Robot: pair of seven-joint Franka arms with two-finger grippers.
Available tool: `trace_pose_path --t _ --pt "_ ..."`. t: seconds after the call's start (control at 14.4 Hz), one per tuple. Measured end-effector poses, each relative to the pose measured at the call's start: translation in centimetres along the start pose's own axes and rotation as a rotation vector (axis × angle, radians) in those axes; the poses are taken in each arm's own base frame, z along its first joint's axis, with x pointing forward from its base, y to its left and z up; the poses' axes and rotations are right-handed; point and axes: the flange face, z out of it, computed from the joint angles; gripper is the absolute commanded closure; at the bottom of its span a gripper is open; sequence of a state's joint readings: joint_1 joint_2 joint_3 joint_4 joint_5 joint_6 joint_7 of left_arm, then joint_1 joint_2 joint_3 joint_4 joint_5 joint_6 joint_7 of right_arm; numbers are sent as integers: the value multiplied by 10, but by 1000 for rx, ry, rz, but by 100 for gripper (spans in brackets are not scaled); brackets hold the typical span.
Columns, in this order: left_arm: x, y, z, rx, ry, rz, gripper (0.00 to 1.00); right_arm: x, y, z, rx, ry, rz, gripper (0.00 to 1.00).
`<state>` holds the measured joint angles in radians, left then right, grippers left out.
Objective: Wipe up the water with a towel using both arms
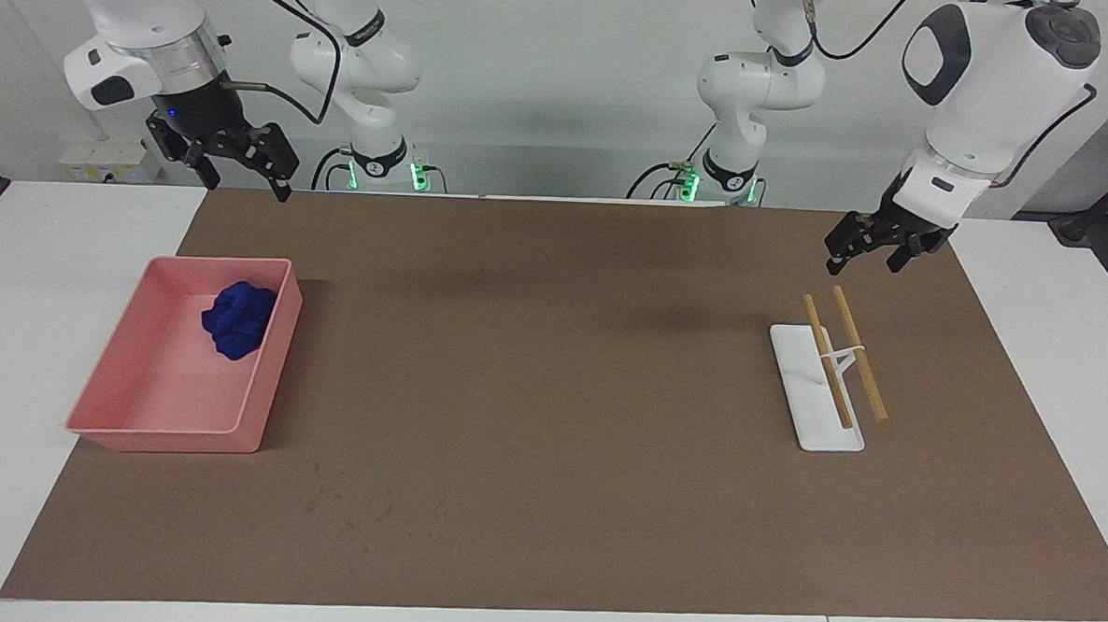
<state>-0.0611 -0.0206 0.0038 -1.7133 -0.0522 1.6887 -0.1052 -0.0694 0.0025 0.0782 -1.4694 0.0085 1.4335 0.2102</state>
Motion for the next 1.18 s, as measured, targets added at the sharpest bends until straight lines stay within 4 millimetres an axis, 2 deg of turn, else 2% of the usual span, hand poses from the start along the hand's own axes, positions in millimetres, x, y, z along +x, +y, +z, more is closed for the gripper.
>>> trace_pose_path --t 1.18 --pt "0 0 0 0 0 0 0 0 -3 12 -33 -7 -23 0"
